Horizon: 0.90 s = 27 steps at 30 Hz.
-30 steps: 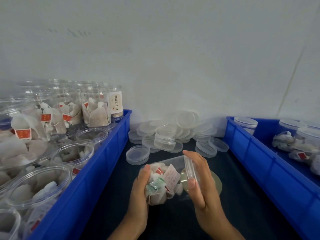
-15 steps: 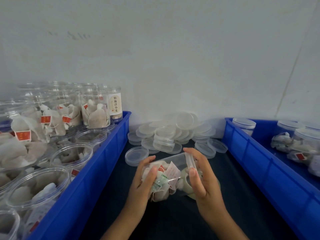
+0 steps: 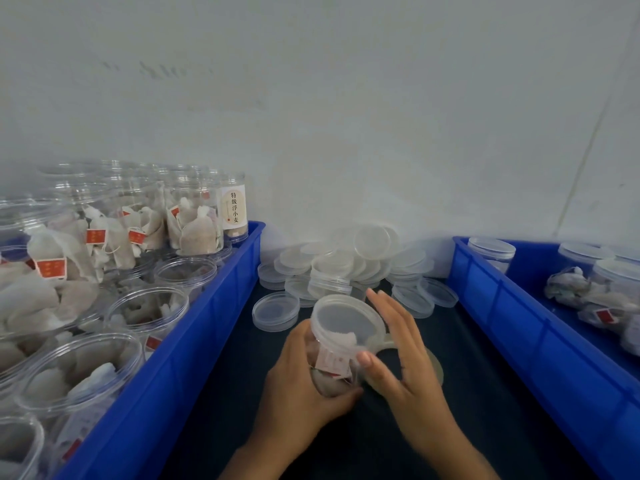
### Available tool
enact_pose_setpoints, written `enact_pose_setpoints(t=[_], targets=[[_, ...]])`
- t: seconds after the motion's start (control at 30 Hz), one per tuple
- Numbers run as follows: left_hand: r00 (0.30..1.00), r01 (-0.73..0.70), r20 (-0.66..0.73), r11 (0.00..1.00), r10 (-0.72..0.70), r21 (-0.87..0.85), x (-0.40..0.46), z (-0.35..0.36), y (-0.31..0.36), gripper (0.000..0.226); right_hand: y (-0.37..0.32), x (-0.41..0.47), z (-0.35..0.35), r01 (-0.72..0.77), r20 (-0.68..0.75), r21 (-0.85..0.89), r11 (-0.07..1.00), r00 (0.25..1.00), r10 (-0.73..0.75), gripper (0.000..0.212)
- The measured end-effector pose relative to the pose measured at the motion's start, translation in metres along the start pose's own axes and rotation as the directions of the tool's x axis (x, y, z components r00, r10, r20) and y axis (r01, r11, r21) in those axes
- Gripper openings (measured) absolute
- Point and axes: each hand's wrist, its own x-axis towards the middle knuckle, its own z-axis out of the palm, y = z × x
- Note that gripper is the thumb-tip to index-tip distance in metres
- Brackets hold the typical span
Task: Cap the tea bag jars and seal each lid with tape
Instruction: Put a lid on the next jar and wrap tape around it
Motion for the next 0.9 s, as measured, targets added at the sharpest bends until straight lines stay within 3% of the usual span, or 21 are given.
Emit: enact_pose_setpoints(t=[0.17,0.23,0.33,0.47,0.57,0.63,0.67,0.73,0.8,0.83,0.9], targets=[[0.992,0.092,-0.083,0.993,-0.097,-0.068,0.003,0.0,-0.01,0.091,0.024,-0.006,0.0,-0.283,0.047,-0.237,0.929,0.952,0.301,0.088],[0.989,0.108,-0.095,0.991,-0.116,-0.084,0.004,0.001,-0.014,0.092,0.03,-0.009,0.002,-0.287,0.087,-0.39,0.875,0.935,0.345,0.09],[0.986,0.122,-0.102,0.987,-0.133,-0.11,0.006,0.002,-0.017,0.093,0.034,-0.011,0.005,-0.247,0.067,-0.602,0.759,0.932,0.356,0.071],[0.98,0.165,-0.089,0.977,-0.178,-0.137,0.008,0.002,-0.023,0.095,0.038,-0.012,0.005,-0.24,0.071,-0.659,0.713,0.924,0.376,0.038],[0.98,0.161,-0.106,0.985,-0.168,-0.069,0.004,0.003,-0.013,0.113,0.036,-0.01,0.005,-0.212,0.083,-0.664,0.717,0.932,0.352,0.026],[0.973,0.078,-0.223,0.994,-0.059,0.077,0.001,0.001,-0.001,0.122,0.035,-0.009,0.006,-0.212,0.082,-0.67,0.712,0.932,0.354,0.022],[0.949,-0.007,-0.308,0.984,0.062,0.176,0.0,0.0,0.006,0.117,0.035,-0.009,0.005,-0.217,0.079,-0.669,0.711,0.93,0.358,0.022],[0.833,-0.198,-0.422,0.906,0.357,0.375,0.0,-0.004,0.017,0.09,0.033,-0.009,0.004,-0.227,0.066,-0.656,0.719,0.932,0.355,0.02],[0.727,-0.356,-0.386,0.792,0.568,0.496,-0.001,-0.003,0.022,0.053,0.031,-0.007,0.001,-0.262,0.043,-0.61,0.747,0.931,0.362,0.018],[0.72,-0.411,-0.322,0.752,0.614,0.515,-0.002,-0.001,0.023,0.038,0.029,-0.007,-0.001,-0.279,0.036,-0.58,0.765,0.93,0.367,0.017],[0.793,-0.489,-0.099,0.726,0.601,0.484,-0.005,0.005,0.023,0.022,0.027,-0.008,-0.006,-0.296,0.04,-0.496,0.816,0.931,0.363,0.016]])
